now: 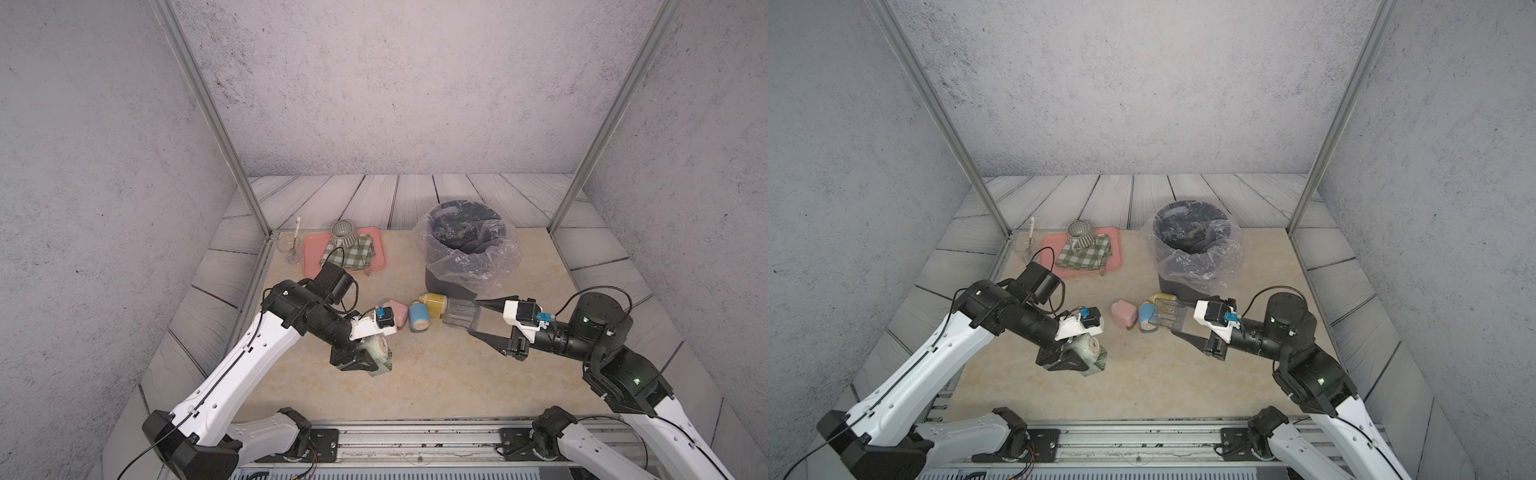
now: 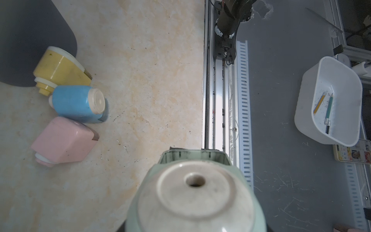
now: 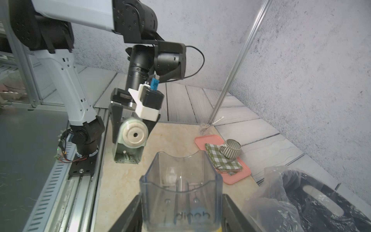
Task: Take out the pencil sharpener tray and clean the shavings
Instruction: Close the container of the pencil sharpener.
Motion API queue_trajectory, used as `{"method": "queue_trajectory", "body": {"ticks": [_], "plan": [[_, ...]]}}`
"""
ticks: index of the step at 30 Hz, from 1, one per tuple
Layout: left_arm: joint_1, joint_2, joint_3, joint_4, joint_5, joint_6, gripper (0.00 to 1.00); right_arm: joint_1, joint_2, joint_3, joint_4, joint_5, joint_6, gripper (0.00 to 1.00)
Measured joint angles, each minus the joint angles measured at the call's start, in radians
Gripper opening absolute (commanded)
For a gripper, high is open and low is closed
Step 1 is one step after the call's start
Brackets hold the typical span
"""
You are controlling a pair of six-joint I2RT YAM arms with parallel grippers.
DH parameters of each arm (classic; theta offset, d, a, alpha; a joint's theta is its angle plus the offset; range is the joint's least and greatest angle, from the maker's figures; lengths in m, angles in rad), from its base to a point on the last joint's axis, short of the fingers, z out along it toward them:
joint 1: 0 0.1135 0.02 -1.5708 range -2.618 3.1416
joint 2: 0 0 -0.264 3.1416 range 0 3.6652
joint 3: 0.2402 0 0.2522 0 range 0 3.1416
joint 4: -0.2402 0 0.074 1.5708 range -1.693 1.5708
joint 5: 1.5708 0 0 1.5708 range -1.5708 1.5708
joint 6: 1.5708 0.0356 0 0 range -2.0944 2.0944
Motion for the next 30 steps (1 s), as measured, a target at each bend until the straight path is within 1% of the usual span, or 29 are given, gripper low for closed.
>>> {"method": "queue_trajectory", "body": {"ticks": [8,13,19,24,30], "plan": [[0.000,-0.069,0.000,0.063,0.023,-0.037,0.00,0.163,0.008,-0.079,0.081,0.005,0.058,0.00],[0.000,-0.127,-0.002,0.089,0.039,-0.053,0.00,0.307,0.064,-0.084,0.117,0.065,0.053,0.00],[0.000,-0.184,-0.036,0.111,0.065,-0.078,0.00,0.438,0.154,-0.084,0.167,0.136,0.035,0.00],[0.000,-0.188,-0.058,0.128,0.075,-0.089,0.00,0.485,0.202,-0.084,0.208,0.181,0.028,0.00],[-0.001,-0.193,-0.063,0.132,0.078,-0.092,0.00,0.494,0.228,-0.077,0.235,0.206,0.028,0.00]]}}
